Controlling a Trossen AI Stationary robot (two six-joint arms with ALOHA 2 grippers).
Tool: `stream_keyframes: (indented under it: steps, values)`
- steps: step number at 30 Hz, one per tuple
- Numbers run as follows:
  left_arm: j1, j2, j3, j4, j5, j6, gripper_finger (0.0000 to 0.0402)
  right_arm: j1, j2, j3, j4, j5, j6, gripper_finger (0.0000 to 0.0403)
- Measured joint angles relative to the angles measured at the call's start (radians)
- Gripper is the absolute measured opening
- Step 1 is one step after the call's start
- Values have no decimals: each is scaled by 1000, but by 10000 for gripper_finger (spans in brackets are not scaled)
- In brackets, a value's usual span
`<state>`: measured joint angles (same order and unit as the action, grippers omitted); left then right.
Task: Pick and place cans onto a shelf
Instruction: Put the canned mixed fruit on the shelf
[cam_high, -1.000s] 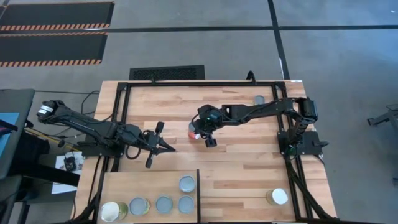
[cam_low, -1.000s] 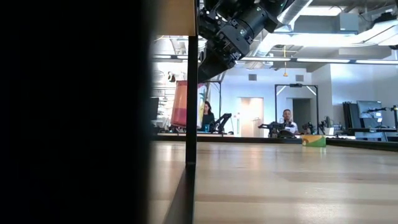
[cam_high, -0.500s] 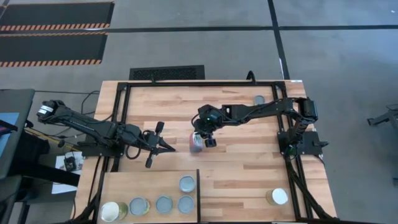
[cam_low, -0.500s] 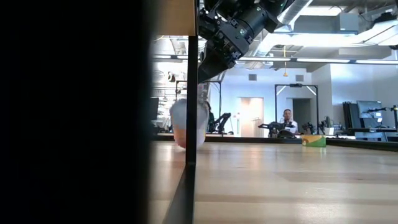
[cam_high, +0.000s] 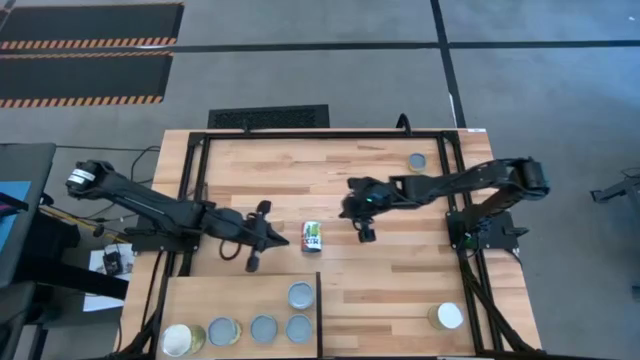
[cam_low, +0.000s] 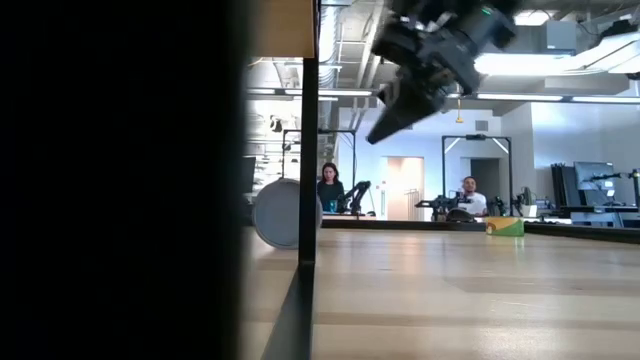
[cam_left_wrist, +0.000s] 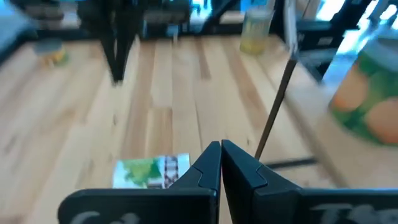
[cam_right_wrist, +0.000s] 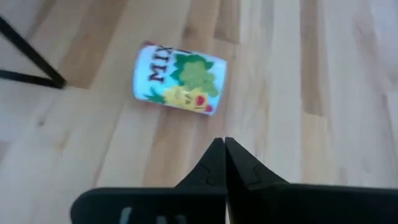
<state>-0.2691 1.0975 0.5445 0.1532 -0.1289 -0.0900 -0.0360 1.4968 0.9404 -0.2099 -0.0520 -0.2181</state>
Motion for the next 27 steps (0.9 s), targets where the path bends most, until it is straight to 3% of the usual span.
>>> stream_keyframes:
  steps: [8,15,19,24,27]
  values:
    - [6,183,20,39,-15,-132,26,-2,-145,-335,427,-7,58,4]
    - [14,326,91,58,-16,-265,82,-2,-96,-428,641,-29,164,7]
    - [21,414,101,87,-31,-370,64,-2,-22,-430,663,-36,225,7]
    - [-13,493,89,130,-21,-232,7,37,37,-429,649,-12,277,17]
    - [-36,502,97,161,-72,-194,13,83,62,-430,655,62,286,36]
